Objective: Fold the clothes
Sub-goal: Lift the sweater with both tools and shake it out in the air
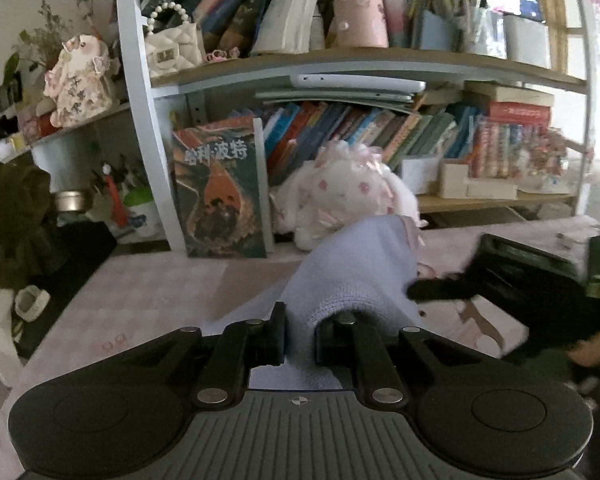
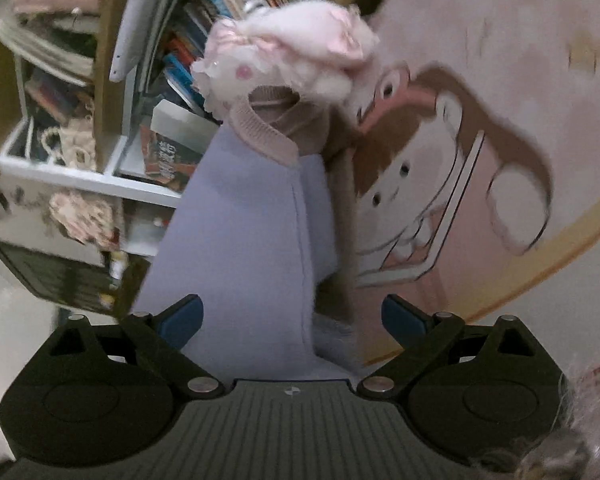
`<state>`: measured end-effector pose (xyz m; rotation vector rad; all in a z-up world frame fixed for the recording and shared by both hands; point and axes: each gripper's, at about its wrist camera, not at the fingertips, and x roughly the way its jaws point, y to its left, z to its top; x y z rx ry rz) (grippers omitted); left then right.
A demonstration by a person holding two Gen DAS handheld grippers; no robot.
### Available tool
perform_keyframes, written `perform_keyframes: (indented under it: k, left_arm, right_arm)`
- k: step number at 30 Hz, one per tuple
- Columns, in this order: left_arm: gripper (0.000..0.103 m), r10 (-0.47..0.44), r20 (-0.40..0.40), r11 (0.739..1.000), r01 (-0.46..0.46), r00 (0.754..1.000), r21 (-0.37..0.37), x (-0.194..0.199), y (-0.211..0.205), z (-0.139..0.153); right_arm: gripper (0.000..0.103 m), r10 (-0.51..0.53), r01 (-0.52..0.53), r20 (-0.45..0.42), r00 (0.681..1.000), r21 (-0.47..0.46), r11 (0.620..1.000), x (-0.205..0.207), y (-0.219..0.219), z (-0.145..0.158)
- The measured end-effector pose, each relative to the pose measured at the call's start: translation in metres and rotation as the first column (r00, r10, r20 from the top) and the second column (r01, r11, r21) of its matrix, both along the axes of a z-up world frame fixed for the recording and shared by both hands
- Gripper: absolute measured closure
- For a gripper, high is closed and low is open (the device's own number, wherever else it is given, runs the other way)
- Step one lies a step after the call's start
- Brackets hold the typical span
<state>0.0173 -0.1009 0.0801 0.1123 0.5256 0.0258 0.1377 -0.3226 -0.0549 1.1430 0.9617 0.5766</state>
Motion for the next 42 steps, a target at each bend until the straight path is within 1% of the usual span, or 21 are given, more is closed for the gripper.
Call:
perform_keyframes:
  k: [3, 5, 6, 8, 11, 13, 16, 19, 22, 25, 26, 27, 28, 29, 30, 33, 35, 36, 38, 40, 42]
  left_arm:
    - [0.090, -0.014, -0.008, 1.000, 0.014, 1.000, 0.013, -0.006, 0.002, -0.001]
    - [0.090, -0.025, -0.006, 1.000, 0.025, 1.000, 0.014, -0.007, 0.002, 0.001]
    - [0.090, -0.030, -0.006, 0.999, 0.030, 1.000, 0.014, -0.007, 0.002, 0.002]
    - [0.090, -0.041, -0.004, 0.999, 0.041, 0.999, 0.015, -0.008, 0.003, 0.004]
    - [0.090, -0.075, 0.005, 0.997, 0.075, 0.997, 0.015, -0.009, 0.001, 0.009]
    - [0.090, -0.157, 0.050, 0.987, 0.158, 0.986, -0.022, -0.011, -0.006, 0.022]
    - [0.090, -0.318, 0.197, 0.927, 0.347, 0.928, -0.142, -0.021, -0.011, 0.060]
    - [0.091, -0.439, 0.357, 0.815, 0.532, 0.825, -0.227, -0.031, -0.016, 0.097]
    - [0.091, -0.504, 0.512, 0.667, 0.690, 0.696, -0.281, -0.041, -0.015, 0.131]
    - [0.091, -0.496, 0.634, 0.515, 0.789, 0.593, -0.335, -0.050, 0.009, 0.154]
    - [0.091, -0.489, 0.622, 0.515, 0.778, 0.612, -0.361, -0.049, 0.015, 0.148]
    - [0.090, -0.480, 0.573, 0.549, 0.737, 0.664, -0.394, -0.044, 0.019, 0.132]
    - [0.090, -0.469, 0.522, 0.582, 0.694, 0.712, -0.424, -0.040, 0.024, 0.117]
    - [0.090, -0.455, 0.468, 0.614, 0.648, 0.757, -0.451, -0.035, 0.029, 0.101]
    - [0.090, -0.438, 0.413, 0.645, 0.599, 0.799, -0.474, -0.031, 0.034, 0.086]
    - [0.090, -0.373, 0.235, 0.731, 0.440, 0.898, -0.522, -0.017, 0.048, 0.039]
    - [0.091, -0.318, 0.110, 0.780, 0.326, 0.941, -0.535, -0.008, 0.057, 0.008]
    - [0.091, -0.288, 0.048, 0.801, 0.268, 0.956, -0.535, -0.003, 0.062, -0.007]
    - [0.091, -0.222, -0.078, 0.838, 0.150, 0.972, -0.524, 0.006, 0.071, -0.038]
    - [0.091, -0.167, -0.170, 0.862, 0.060, 0.971, -0.503, 0.014, 0.081, -0.061]
    - [0.090, -0.147, -0.190, 0.872, 0.036, 0.971, -0.489, 0.018, 0.091, -0.067]
  right_arm:
    - [0.015, 0.002, 0.002, -0.032, 0.999, 0.111, 0.994, -0.002, 0.003, -0.010]
    - [0.054, 0.015, -0.012, -0.017, 1.000, 0.169, 0.986, -0.005, 0.005, -0.009]
    - [0.060, 0.028, -0.029, 0.005, 1.000, 0.169, 0.985, -0.006, 0.005, -0.005]
    - [0.092, 0.062, -0.071, 0.069, 0.996, 0.132, 0.989, -0.007, 0.004, 0.008]
    - [0.094, 0.038, -0.062, 0.186, 0.982, 0.121, 0.991, -0.015, -0.012, 0.031]
    - [0.095, -0.046, -0.006, 0.262, 0.964, 0.192, 0.981, -0.020, -0.035, 0.051]
    - [0.095, -0.187, 0.074, 0.378, 0.907, 0.295, 0.953, -0.024, -0.075, 0.099]
    - [0.096, -0.273, 0.089, 0.522, 0.808, 0.350, 0.933, -0.023, -0.101, 0.165]
    - [0.096, -0.306, 0.020, 0.717, 0.627, 0.378, 0.926, -0.032, -0.109, 0.252]
    - [0.096, -0.300, -0.073, 0.837, 0.458, 0.371, 0.926, -0.043, -0.101, 0.317]
    - [0.096, -0.287, -0.093, 0.861, 0.420, 0.355, 0.930, -0.046, -0.095, 0.331]
    - [0.096, -0.274, -0.112, 0.883, 0.381, 0.338, 0.934, -0.049, -0.089, 0.345]
    - [0.096, -0.250, -0.111, 0.898, 0.363, 0.308, 0.945, -0.050, -0.081, 0.354]
    - [0.096, -0.215, -0.102, 0.900, 0.378, 0.271, 0.957, -0.046, -0.070, 0.354]
    - [0.096, -0.178, -0.095, 0.890, 0.420, 0.239, 0.966, -0.036, -0.058, 0.347]
    - [0.096, -0.055, -0.059, 0.766, 0.641, 0.120, 0.991, 0.008, -0.022, 0.289]
    - [0.096, 0.035, -0.043, 0.604, 0.796, -0.001, 0.999, 0.040, 0.007, 0.231]
    - [0.096, 0.068, -0.047, 0.528, 0.846, -0.053, 0.997, 0.048, 0.020, 0.206]
    - [0.096, 0.125, -0.071, 0.410, 0.904, -0.146, 0.987, 0.056, 0.046, 0.159]
    - [0.096, 0.174, -0.106, 0.330, 0.928, -0.216, 0.971, 0.059, 0.070, 0.128]
    - [0.096, 0.207, -0.133, 0.307, 0.929, -0.246, 0.960, 0.058, 0.090, 0.119]
